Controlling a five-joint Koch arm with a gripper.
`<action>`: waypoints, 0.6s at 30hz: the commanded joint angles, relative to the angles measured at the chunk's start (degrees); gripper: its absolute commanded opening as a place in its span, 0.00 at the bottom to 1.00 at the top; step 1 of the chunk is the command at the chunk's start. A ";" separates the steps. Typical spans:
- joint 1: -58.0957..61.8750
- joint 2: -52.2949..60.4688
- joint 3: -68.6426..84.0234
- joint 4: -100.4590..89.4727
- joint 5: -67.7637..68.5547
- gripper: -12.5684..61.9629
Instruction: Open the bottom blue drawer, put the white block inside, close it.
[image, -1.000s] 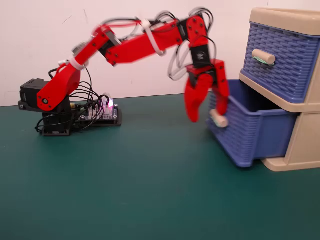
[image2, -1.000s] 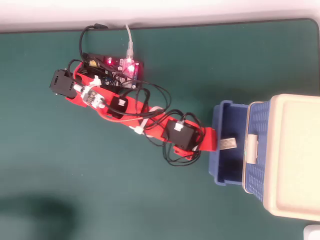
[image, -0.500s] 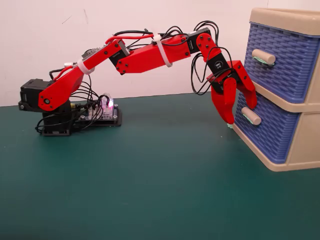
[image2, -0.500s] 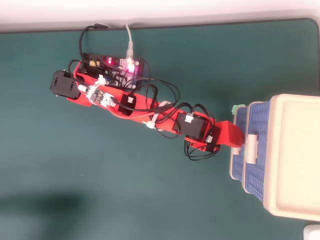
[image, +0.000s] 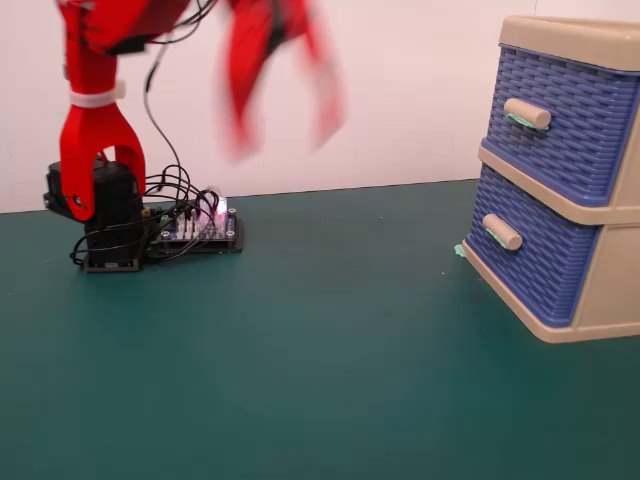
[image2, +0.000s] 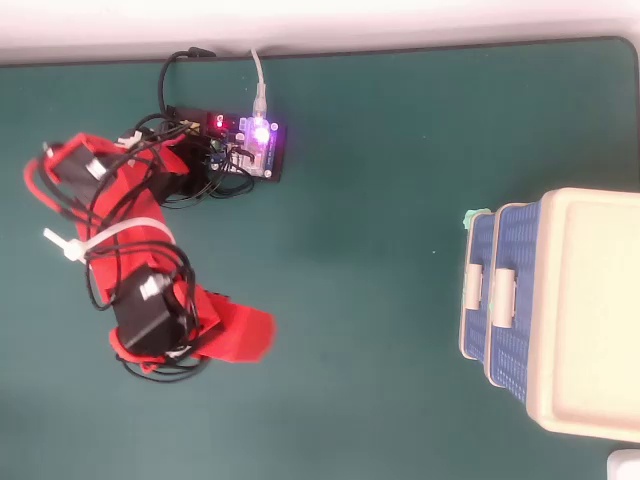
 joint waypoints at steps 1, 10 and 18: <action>10.46 12.66 10.63 1.05 -15.56 0.62; 34.01 37.62 67.85 -23.20 -40.96 0.62; 35.42 41.48 84.99 -18.81 -41.13 0.63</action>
